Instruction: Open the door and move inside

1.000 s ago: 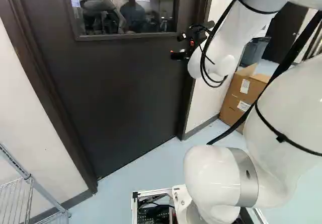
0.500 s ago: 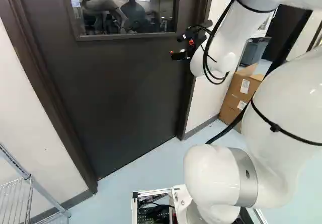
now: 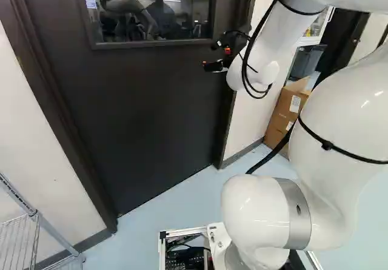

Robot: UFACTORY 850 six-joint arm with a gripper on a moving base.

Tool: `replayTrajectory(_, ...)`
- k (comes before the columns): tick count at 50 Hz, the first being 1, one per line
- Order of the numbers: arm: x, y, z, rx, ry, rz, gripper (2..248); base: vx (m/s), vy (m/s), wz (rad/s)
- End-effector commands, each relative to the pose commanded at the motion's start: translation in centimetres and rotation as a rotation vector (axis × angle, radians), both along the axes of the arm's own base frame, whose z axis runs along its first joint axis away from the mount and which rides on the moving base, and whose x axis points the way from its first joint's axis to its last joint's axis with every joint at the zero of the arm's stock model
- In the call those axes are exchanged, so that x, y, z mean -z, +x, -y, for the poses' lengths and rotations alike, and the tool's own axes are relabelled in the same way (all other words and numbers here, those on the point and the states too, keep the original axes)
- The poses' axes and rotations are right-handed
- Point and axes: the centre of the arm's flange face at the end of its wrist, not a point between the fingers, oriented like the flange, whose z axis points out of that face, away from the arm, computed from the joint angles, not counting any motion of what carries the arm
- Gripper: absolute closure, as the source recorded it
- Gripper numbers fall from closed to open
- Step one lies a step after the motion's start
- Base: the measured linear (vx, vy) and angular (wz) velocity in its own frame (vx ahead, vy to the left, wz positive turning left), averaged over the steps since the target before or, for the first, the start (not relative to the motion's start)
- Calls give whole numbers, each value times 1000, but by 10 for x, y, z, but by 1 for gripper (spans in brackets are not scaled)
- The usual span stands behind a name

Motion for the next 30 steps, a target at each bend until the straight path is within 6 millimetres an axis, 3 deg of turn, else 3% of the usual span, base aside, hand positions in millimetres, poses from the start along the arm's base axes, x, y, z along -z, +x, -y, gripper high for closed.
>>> replayTrajectory(30, 26, 2, 0, -1, 14, -54, 3, 0, 0, 0)
